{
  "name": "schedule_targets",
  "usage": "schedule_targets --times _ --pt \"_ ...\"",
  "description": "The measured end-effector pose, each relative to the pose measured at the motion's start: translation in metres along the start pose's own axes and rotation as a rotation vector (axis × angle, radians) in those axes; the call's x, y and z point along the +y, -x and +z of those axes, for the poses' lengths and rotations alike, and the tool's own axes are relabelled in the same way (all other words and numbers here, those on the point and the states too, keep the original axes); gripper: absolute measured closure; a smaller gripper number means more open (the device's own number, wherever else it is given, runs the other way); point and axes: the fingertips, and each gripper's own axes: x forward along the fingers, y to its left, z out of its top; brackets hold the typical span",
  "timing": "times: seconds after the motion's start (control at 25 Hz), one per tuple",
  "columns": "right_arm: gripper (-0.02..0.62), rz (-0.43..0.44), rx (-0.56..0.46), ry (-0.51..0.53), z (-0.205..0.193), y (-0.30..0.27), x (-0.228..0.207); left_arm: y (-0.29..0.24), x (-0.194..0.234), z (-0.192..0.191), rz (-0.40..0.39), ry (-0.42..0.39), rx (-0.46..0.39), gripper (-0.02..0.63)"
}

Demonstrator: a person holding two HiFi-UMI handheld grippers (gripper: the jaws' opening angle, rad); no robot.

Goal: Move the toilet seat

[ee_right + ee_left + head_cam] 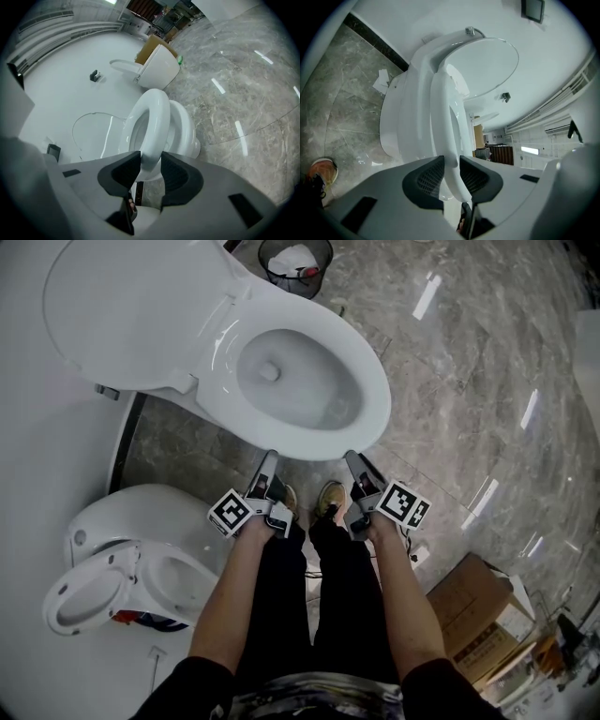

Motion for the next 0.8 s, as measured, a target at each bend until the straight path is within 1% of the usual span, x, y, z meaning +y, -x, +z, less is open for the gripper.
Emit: schedule_targets --times 0.16,0.36,0.48,0.64,0.72,0.8 --pt "0.463 0.012 0.012 0.050 0.003 0.012 0.023 0.005 -0.016 -0.006 -0.009 0.026 -0.017 0.491" --pt "0.472 0.028 0.030 0.099 0.009 0.027 0.057 0.012 -0.045 -0.005 -0.028 0.077 -0.062 0.479" --pt "0.474 0.047 0.059 0.114 0.008 0.034 0.077 0.016 -0.065 -0.004 -0.031 0.082 -0.070 0.468" --pt "0.479 0.058 0.062 0.143 0.016 0.041 0.105 0.020 -0.090 -0.009 -0.051 0.080 -0.058 0.468" --pt "0.477 0.072 0.081 0.140 0.014 0.042 0.113 0.022 -0.096 -0.010 -0.049 0.092 -0.074 0.468" --pt "0.479 0.085 0.089 0.137 0.015 0.043 0.120 0.025 -0.096 -0.008 -0.043 0.086 -0.088 0.471"
